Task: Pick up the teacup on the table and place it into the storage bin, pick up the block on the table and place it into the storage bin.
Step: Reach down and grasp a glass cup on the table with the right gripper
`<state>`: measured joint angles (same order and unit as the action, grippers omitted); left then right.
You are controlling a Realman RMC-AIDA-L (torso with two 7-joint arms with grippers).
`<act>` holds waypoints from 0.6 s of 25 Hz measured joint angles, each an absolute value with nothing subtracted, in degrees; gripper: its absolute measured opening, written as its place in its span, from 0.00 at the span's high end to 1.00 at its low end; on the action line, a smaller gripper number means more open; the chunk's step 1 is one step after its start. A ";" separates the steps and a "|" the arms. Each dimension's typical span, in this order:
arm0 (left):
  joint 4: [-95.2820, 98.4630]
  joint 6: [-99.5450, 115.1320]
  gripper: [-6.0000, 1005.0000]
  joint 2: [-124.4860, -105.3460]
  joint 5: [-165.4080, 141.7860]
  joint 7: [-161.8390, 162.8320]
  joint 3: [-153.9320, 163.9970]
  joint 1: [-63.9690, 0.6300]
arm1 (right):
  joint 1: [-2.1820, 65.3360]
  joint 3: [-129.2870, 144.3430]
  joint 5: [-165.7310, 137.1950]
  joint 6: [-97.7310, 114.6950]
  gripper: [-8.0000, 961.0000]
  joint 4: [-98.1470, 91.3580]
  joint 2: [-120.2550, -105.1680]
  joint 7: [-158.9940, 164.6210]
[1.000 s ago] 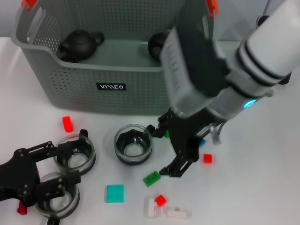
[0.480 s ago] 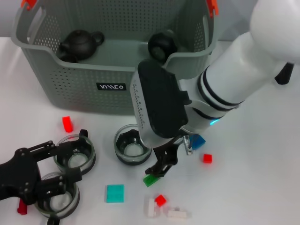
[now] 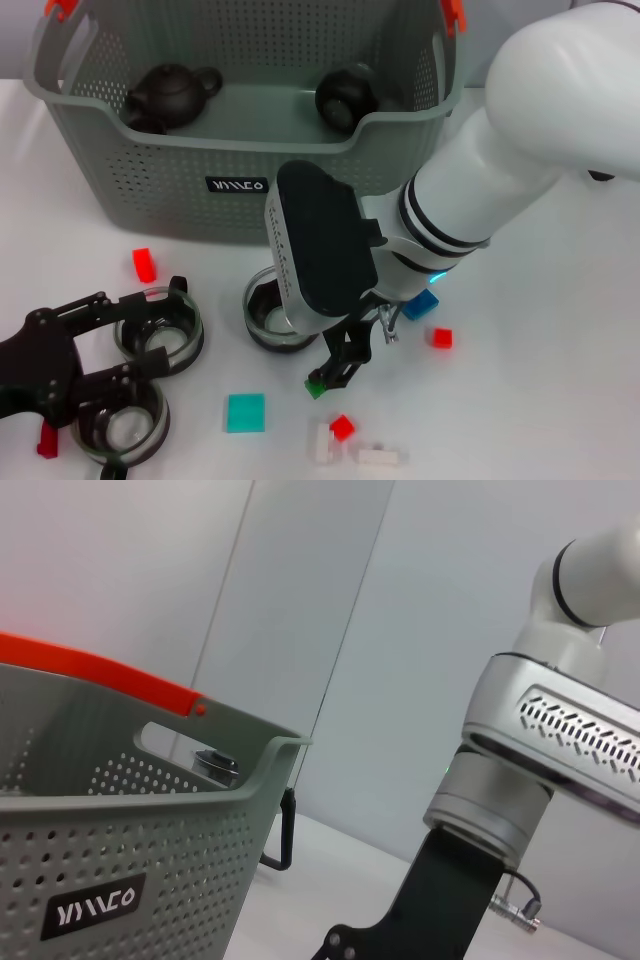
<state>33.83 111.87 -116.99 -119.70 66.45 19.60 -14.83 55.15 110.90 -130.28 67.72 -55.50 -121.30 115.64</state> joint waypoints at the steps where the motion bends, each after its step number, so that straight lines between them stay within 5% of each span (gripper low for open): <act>1: 33.83 111.87 0.24 -116.99 -119.71 66.45 19.60 -14.87 | 55.15 110.90 -130.28 67.72 0.07 -55.50 -121.30 115.64; 15: 33.83 110.38 0.24 -116.99 -119.73 67.15 19.60 -15.74 | 56.43 109.70 -129.59 77.25 0.08 -55.70 -120.76 120.22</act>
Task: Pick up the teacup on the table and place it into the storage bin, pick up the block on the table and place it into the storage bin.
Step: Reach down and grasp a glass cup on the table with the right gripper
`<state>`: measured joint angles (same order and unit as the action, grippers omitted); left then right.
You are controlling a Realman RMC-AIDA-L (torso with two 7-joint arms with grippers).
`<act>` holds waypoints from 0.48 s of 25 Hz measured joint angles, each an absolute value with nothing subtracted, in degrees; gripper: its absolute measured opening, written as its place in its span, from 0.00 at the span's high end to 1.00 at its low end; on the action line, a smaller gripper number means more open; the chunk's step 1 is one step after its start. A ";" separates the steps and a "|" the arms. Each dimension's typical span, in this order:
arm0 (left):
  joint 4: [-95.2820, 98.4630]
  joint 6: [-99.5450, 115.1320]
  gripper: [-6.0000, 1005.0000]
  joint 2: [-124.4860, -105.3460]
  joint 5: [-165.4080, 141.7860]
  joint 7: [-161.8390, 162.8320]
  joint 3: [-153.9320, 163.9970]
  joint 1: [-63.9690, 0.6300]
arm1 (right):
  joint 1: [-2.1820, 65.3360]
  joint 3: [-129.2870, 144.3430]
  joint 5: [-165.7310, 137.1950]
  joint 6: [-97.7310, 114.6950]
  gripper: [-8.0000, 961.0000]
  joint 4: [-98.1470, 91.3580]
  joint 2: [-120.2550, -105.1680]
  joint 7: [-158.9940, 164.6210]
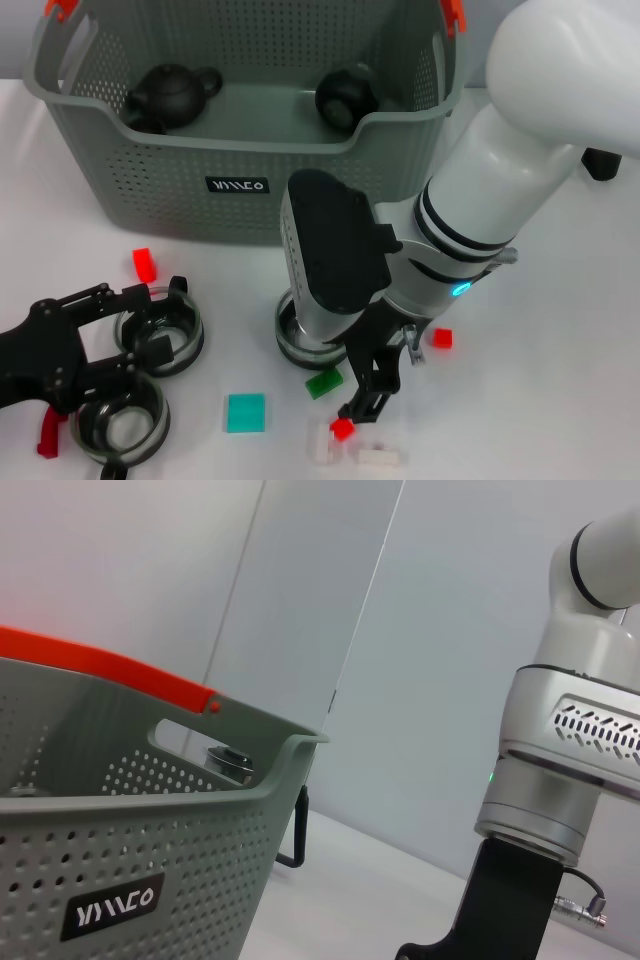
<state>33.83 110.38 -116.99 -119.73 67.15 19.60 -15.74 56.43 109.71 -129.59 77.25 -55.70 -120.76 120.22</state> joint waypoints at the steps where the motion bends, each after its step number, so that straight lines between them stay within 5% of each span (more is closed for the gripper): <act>1: 33.79 110.25 0.24 -117.02 -119.72 67.15 19.60 -15.80 | 56.32 109.55 -129.60 76.80 0.08 -55.70 -120.76 120.22; 12: 32.49 109.59 0.24 -117.07 -119.96 67.15 19.60 -16.17 | 55.82 111.17 -129.91 69.46 0.08 -53.79 -121.08 119.63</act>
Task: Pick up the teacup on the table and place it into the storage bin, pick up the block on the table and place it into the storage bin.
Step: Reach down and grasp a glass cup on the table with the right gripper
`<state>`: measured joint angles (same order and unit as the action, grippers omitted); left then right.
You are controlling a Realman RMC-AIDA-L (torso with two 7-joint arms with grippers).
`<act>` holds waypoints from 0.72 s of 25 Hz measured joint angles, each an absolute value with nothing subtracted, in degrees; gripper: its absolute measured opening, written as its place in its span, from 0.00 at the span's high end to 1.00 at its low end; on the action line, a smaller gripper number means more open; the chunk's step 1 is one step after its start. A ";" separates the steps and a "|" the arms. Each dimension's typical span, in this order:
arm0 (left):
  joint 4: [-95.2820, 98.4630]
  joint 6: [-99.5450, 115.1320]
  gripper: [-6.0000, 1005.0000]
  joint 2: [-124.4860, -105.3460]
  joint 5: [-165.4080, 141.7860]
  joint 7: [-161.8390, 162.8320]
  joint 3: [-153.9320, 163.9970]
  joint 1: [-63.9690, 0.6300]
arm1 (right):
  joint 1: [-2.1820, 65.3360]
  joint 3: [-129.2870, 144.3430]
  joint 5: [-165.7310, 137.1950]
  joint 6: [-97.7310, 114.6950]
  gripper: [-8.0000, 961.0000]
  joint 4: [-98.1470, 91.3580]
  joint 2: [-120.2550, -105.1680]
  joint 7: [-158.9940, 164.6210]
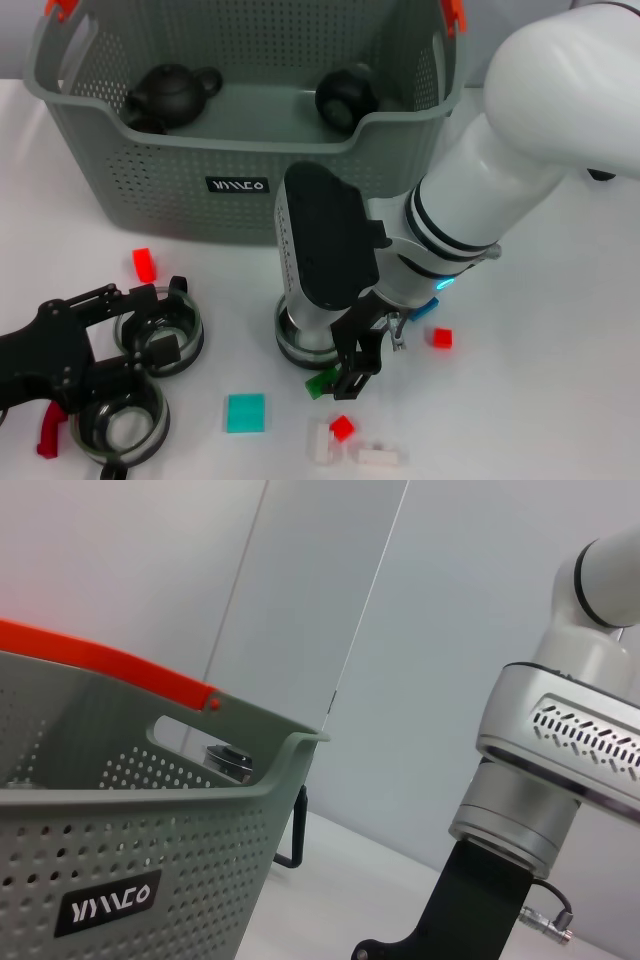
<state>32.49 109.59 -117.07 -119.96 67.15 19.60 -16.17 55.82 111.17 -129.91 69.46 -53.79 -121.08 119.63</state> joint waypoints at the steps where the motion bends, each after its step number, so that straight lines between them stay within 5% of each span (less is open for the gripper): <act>1: 32.49 109.59 0.24 -117.07 -119.95 67.15 19.60 -16.15 | 55.87 111.27 -129.91 69.19 0.08 -53.45 -121.11 119.63; 11: 32.52 109.58 0.24 -117.07 -119.78 67.15 19.60 -16.04 | 56.25 111.67 -129.99 67.64 0.08 -52.13 -121.11 120.49; 18: 32.43 109.30 0.24 -117.07 -119.98 67.15 19.60 -16.17 | 56.43 111.68 -130.04 67.66 0.38 -52.14 -121.05 120.94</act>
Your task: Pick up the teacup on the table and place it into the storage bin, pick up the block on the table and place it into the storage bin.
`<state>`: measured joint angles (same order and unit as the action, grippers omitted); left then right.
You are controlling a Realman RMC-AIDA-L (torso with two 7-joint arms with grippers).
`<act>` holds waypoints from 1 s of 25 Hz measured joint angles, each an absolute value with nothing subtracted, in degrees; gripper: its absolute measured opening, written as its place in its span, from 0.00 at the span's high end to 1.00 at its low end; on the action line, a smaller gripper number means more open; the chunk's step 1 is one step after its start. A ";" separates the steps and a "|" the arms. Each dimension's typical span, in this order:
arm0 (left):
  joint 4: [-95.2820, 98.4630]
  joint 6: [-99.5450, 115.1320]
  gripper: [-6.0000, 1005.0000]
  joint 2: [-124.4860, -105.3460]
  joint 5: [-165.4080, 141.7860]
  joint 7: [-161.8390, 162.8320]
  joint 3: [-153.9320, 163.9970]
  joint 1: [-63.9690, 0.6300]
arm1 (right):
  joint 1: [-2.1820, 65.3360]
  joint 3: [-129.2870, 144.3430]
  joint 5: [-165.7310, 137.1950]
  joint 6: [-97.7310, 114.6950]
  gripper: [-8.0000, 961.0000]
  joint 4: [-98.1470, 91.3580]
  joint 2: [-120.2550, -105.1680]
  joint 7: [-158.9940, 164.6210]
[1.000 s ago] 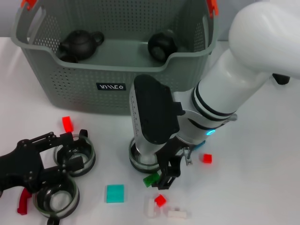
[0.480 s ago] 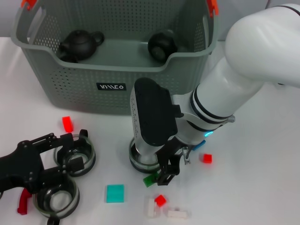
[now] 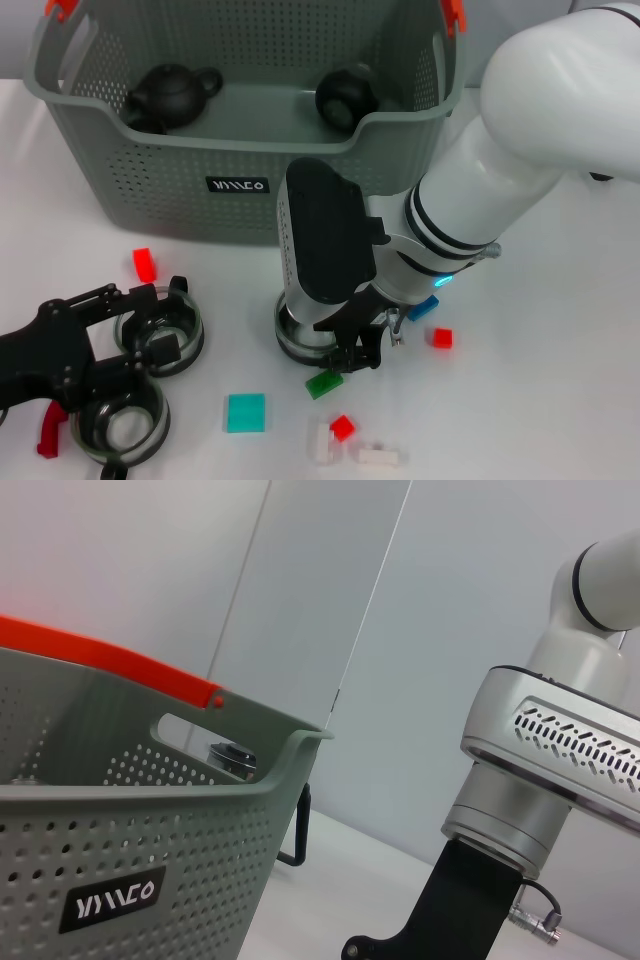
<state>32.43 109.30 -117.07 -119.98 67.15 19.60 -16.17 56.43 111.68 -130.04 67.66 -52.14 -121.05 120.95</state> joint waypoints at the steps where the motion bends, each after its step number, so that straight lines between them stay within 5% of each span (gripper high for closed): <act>1: 32.43 109.28 0.24 -117.07 -119.98 67.15 19.60 -16.19 | 56.43 111.68 -130.04 67.68 0.42 -52.13 -121.05 120.99; 9: 32.43 109.24 0.24 -117.07 -119.98 67.15 19.60 -16.26 | 56.42 111.71 -129.85 68.29 0.77 -52.36 -121.03 121.11; 17: 32.43 109.24 0.24 -117.07 -119.92 67.15 19.60 -16.14 | 54.29 107.91 -128.36 72.49 0.93 -56.36 -120.54 120.73; 25: 32.43 109.25 0.24 -117.07 -119.71 67.15 19.60 -15.99 | 42.61 79.51 -119.44 93.03 0.93 -69.43 -120.24 111.02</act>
<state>32.43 109.25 -117.07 -119.71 67.15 19.59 -15.98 42.61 79.51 -119.44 93.03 -69.43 -120.24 111.02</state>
